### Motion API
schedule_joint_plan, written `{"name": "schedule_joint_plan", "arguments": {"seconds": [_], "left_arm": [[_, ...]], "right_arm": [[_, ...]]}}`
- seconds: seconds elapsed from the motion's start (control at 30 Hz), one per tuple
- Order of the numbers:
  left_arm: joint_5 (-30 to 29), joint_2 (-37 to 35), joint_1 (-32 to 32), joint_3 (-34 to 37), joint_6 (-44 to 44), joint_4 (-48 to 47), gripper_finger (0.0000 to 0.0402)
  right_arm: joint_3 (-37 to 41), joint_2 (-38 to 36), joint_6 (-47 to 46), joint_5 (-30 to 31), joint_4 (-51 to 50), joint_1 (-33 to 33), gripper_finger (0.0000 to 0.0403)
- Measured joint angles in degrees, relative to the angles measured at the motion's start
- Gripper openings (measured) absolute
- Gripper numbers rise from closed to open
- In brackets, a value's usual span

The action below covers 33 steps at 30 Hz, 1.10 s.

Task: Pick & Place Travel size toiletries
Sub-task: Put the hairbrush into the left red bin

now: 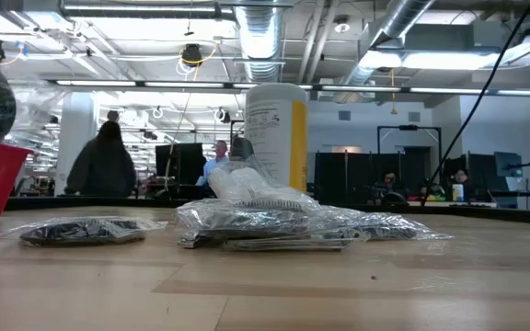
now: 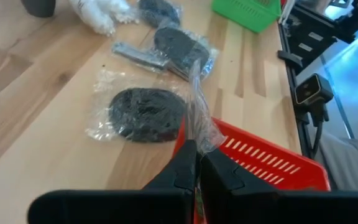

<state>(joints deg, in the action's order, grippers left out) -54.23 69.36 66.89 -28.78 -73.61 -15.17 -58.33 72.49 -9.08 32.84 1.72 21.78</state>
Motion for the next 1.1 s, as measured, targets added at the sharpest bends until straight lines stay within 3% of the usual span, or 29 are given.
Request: {"name": "schedule_joint_plan", "arguments": {"seconds": [0.3,0.87,1.1], "left_arm": [[0.7,0.0,0.0,0.3,-0.3,0.6,0.0007],[1.7,0.0,0.0,0.3,-0.2,0.7,0.0089],[1.4,-2.2,0.0,0.3,1.5,0.6,0.0102]], "right_arm": [[0.0,0.0,0.0,0.0,0.0,0.0,0.0182],[0.0,0.0,0.0,0.0,0.0,0.0,0.0182],[0.0,0.0,0.0,0.0,0.0,0.0,0.0182]]}}
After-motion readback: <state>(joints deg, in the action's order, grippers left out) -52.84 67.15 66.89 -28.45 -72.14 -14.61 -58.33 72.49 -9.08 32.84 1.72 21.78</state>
